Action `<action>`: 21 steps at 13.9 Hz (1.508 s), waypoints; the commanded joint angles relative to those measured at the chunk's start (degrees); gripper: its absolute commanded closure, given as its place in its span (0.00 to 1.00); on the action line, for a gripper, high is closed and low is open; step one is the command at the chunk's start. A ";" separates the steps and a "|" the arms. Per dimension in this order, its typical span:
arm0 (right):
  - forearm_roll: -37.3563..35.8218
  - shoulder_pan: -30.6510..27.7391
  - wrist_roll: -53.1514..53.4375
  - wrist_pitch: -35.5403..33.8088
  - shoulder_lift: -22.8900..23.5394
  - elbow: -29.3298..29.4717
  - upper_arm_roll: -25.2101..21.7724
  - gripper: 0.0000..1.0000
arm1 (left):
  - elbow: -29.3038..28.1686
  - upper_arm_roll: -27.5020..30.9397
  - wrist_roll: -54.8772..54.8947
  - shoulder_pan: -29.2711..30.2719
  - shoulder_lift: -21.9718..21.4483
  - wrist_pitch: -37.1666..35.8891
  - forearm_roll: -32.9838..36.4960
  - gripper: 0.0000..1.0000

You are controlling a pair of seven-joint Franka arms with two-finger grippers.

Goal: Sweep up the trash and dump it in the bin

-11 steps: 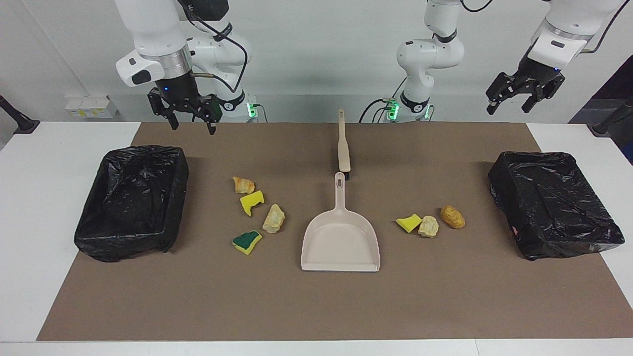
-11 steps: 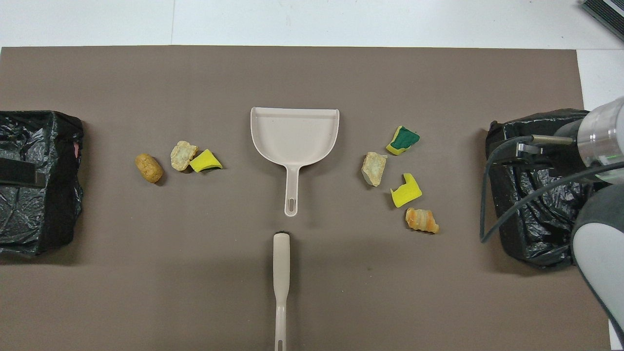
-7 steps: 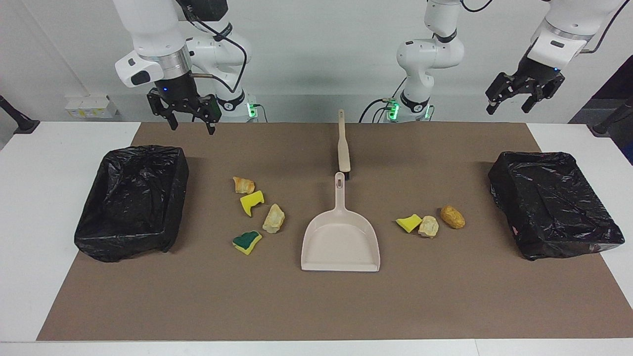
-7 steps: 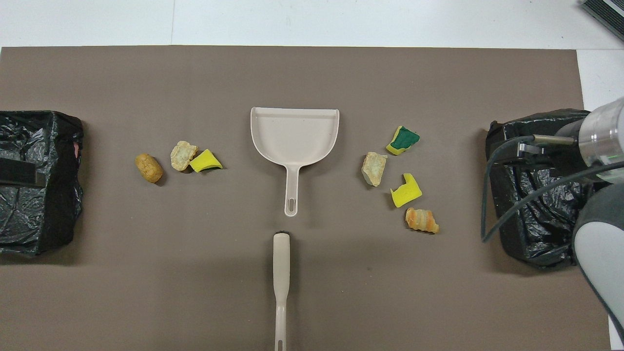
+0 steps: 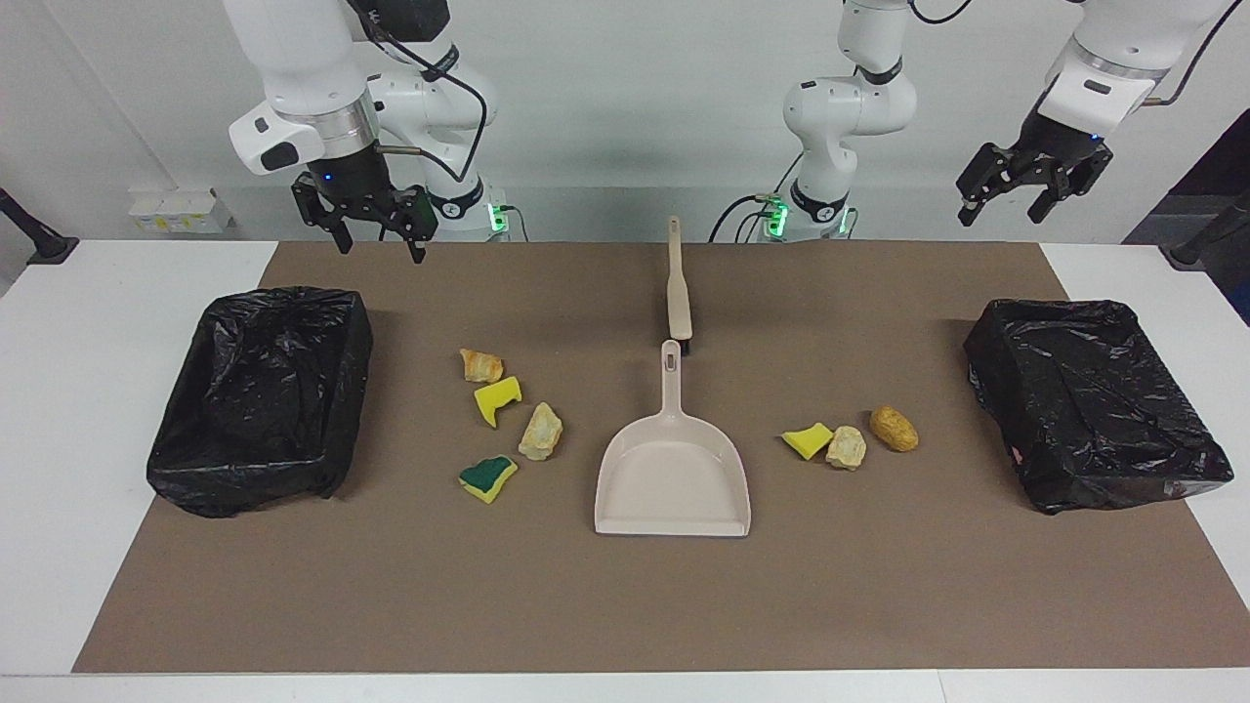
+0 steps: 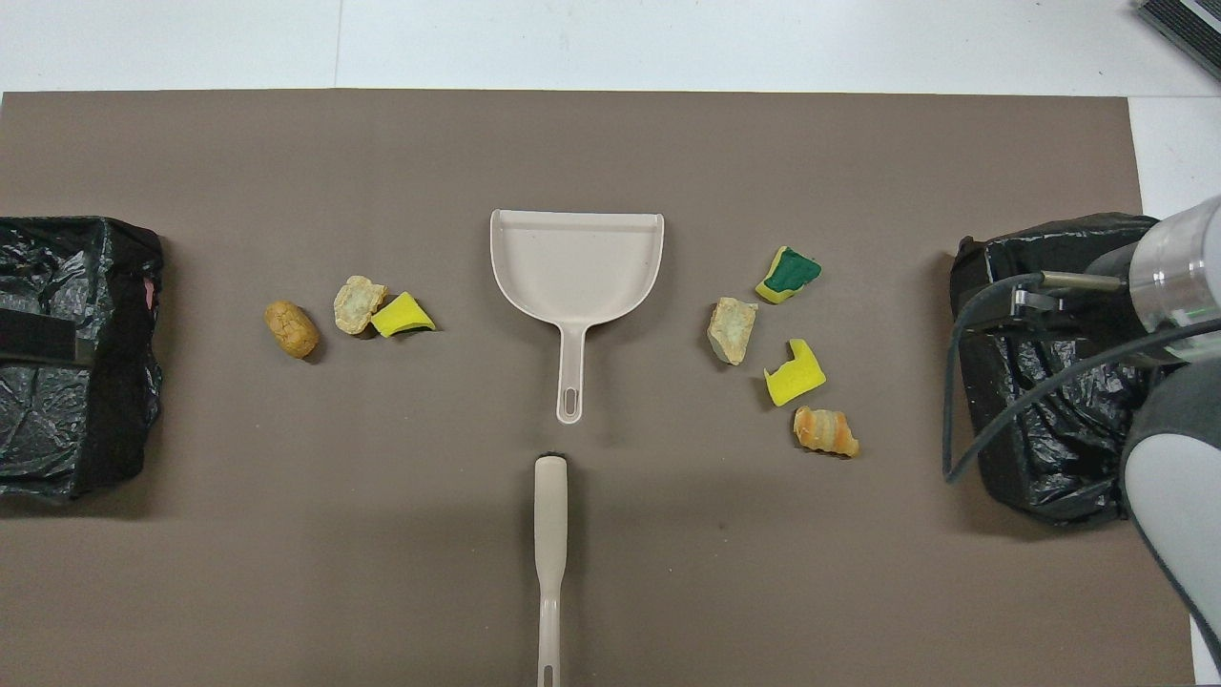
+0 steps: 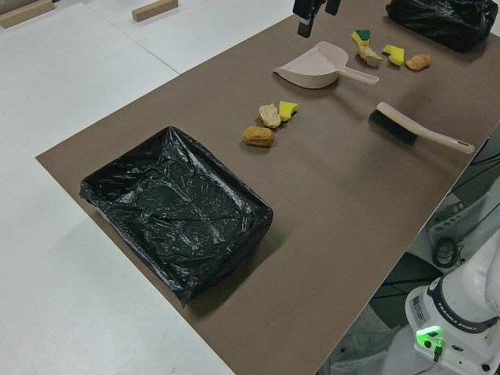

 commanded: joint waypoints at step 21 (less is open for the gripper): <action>-6.32 27.19 28.52 17.19 34.17 19.83 0.86 0.00 | -2.73 0.27 -0.18 -0.28 -1.86 0.40 -0.69 0.00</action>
